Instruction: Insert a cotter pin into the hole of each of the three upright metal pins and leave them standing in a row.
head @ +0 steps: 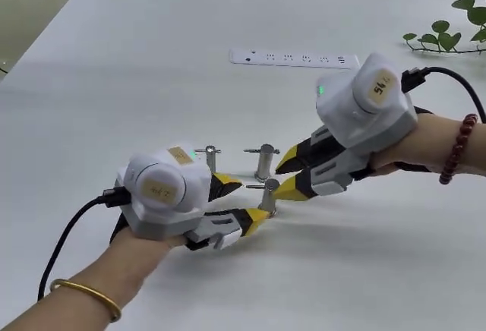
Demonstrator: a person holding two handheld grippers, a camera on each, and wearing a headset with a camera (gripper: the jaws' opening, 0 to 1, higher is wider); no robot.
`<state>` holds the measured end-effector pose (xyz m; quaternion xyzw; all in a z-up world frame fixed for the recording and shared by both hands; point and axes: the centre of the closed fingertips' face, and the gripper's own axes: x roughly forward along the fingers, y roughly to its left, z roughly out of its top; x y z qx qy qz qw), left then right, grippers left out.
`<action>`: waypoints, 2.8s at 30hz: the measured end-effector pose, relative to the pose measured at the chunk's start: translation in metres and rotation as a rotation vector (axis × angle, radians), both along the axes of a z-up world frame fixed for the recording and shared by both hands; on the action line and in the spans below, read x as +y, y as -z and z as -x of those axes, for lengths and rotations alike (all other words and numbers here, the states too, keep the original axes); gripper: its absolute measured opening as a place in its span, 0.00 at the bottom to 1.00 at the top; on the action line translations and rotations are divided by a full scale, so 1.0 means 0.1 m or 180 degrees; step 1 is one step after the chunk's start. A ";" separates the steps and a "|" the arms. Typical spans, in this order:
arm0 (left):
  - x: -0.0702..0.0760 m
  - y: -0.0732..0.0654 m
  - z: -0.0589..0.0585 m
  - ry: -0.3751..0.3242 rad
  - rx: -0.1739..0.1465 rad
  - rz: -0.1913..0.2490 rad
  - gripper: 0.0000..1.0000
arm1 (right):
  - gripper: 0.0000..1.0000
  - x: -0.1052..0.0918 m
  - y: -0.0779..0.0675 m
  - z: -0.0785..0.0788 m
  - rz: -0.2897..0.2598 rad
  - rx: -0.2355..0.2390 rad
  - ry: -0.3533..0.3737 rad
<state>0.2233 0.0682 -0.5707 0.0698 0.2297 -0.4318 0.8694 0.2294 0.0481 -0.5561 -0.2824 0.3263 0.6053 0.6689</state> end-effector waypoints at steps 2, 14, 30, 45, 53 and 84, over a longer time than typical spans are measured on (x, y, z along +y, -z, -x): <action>0.02 -0.05 0.00 -0.0042 0.0029 0.0081 0.38 | 0.17 0.03 0.00 0.03 -0.0020 0.0037 0.0005; 0.17 -0.25 0.01 -0.0246 0.0032 0.0308 0.47 | 0.13 0.12 0.08 0.08 -0.0066 0.0144 0.0010; 0.42 -0.47 0.07 -0.0410 -0.0195 0.0204 0.66 | 0.09 0.13 0.10 0.11 -0.0028 0.0089 -0.0029; 0.56 -0.52 0.06 -0.0509 -0.0263 0.0280 0.88 | 0.08 0.06 0.11 0.10 0.0047 0.0078 -0.0060; 0.62 -0.51 0.03 -0.0612 -0.0339 0.0219 0.96 | 0.08 -0.02 0.05 0.05 0.0062 0.0031 -0.0082; 0.63 -0.47 0.02 -0.0631 -0.0321 0.0240 0.97 | 0.08 -0.52 0.04 -0.41 0.0161 -0.0061 0.0080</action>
